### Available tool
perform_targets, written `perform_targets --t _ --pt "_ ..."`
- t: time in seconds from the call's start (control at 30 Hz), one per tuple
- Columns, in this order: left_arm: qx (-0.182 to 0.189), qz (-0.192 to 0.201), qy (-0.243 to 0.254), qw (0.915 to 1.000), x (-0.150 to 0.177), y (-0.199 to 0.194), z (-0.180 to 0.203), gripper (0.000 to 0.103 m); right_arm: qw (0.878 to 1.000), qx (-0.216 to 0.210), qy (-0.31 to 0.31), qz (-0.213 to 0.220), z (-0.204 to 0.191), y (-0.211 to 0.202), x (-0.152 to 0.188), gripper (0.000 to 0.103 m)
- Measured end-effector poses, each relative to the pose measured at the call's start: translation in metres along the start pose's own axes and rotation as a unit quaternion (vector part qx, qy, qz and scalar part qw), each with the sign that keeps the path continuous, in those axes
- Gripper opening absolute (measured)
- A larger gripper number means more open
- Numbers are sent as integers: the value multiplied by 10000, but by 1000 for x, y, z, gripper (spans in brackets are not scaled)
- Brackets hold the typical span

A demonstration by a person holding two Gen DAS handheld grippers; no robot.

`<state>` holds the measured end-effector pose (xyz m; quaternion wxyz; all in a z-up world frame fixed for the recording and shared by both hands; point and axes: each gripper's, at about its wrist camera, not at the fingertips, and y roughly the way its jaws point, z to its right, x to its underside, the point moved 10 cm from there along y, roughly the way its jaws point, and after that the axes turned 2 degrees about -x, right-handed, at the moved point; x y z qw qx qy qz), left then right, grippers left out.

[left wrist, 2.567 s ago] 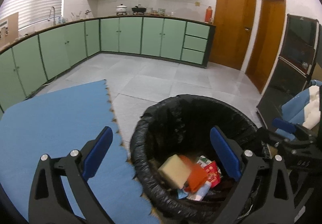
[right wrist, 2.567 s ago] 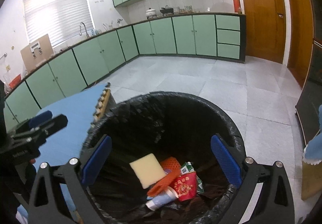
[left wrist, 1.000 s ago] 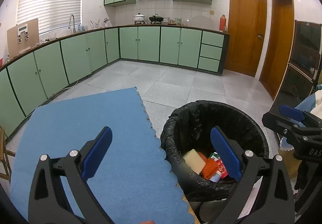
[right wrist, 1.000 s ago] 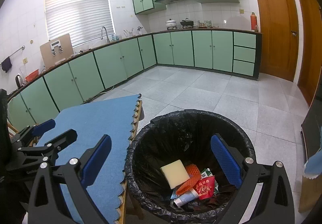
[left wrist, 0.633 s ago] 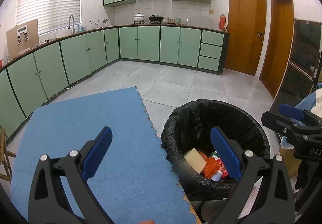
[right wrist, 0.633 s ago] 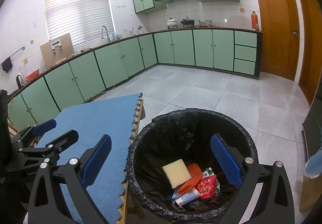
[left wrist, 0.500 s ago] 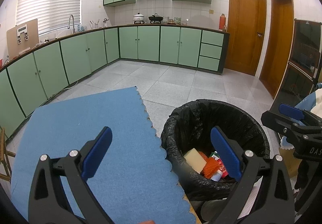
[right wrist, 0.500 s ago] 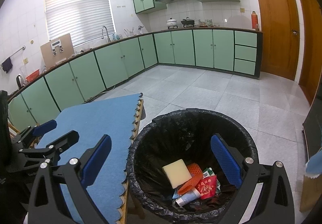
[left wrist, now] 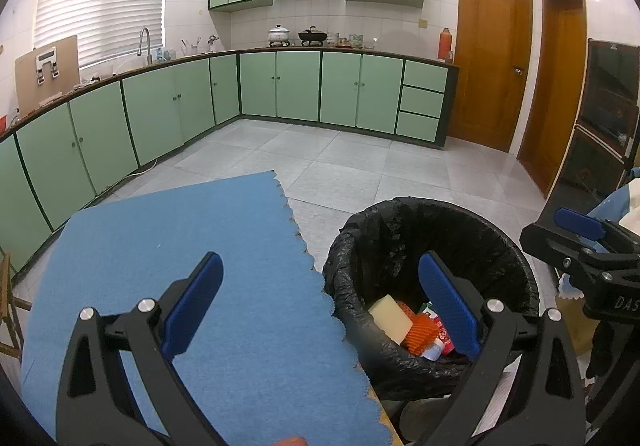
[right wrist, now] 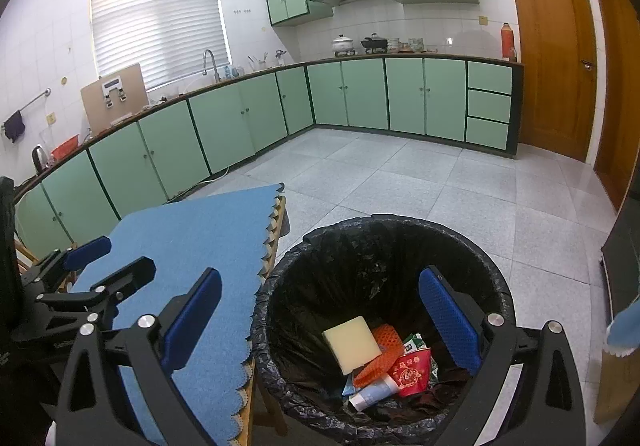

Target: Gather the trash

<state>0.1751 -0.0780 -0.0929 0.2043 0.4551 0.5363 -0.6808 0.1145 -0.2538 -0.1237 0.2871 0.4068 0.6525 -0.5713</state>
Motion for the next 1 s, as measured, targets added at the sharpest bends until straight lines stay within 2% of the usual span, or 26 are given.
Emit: perform_targets --t 1.0 --pt "22 -34 -22 10000 6 5 3 95 10000 3 10 -41 4 5 1 97"
